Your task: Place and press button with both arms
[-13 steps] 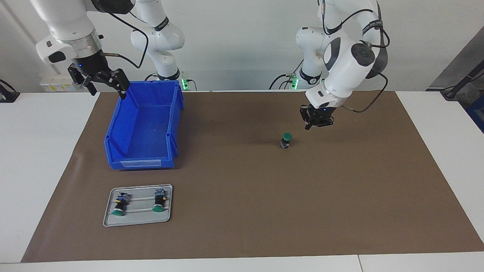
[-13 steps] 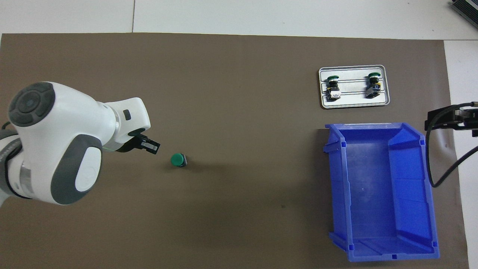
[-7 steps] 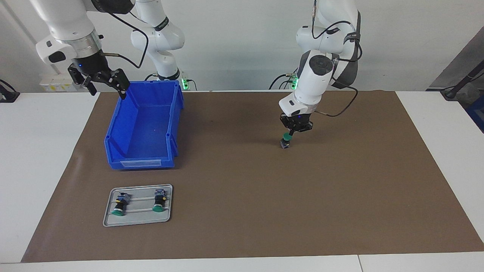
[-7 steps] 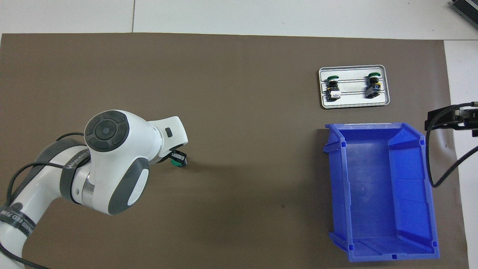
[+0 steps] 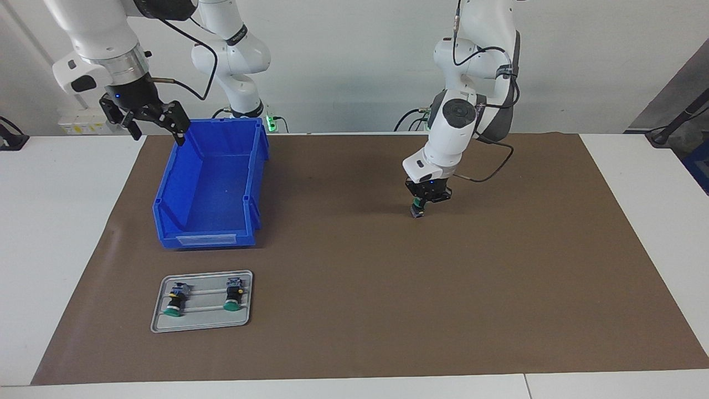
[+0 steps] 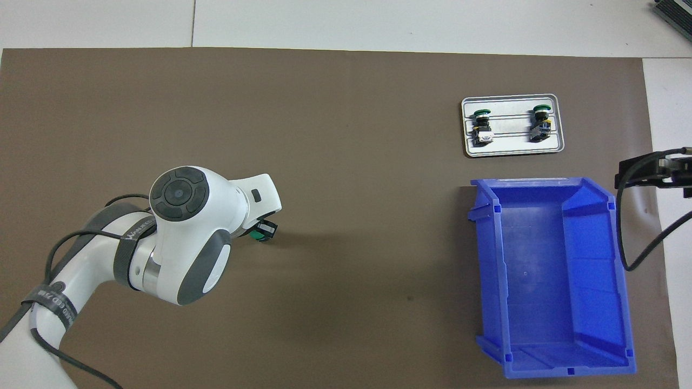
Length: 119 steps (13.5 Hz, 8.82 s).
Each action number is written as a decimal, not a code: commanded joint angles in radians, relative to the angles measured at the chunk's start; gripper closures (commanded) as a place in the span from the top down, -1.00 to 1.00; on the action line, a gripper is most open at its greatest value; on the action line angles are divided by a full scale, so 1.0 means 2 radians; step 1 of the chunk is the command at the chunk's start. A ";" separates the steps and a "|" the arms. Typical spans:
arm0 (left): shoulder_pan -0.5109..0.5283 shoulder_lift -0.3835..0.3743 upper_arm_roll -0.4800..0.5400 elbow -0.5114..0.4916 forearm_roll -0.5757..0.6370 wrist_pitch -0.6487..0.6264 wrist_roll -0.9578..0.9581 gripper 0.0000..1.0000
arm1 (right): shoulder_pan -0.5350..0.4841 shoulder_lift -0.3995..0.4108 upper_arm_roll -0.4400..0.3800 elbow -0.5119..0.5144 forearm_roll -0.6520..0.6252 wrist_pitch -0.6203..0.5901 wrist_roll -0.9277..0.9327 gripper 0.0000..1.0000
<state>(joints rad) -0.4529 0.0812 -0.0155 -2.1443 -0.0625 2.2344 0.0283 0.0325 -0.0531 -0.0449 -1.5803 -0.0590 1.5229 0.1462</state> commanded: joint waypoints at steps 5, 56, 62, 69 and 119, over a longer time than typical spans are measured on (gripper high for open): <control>-0.004 -0.011 0.009 0.010 0.010 -0.016 -0.012 -1.00 | -0.002 -0.002 0.000 0.004 0.007 -0.011 -0.008 1.00; 0.200 -0.049 0.012 0.315 0.012 -0.393 -0.038 1.00 | -0.002 -0.002 0.000 0.004 0.007 -0.011 -0.008 1.00; 0.200 -0.049 0.012 0.315 0.012 -0.393 -0.038 1.00 | -0.002 -0.002 0.000 0.004 0.007 -0.011 -0.007 1.00; 0.200 -0.049 0.012 0.315 0.012 -0.393 -0.038 1.00 | -0.002 -0.002 0.000 0.004 0.007 -0.011 -0.008 1.00; 0.200 -0.049 0.012 0.315 0.012 -0.393 -0.038 1.00 | 0.442 0.338 0.006 0.067 -0.090 0.381 0.428 -1.00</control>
<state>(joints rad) -0.0589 0.0011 0.0157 -1.4942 -0.0558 1.4508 -0.0402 0.9238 0.6174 -0.0382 -1.4717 -0.2198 2.2983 1.0153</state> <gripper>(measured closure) 0.000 0.586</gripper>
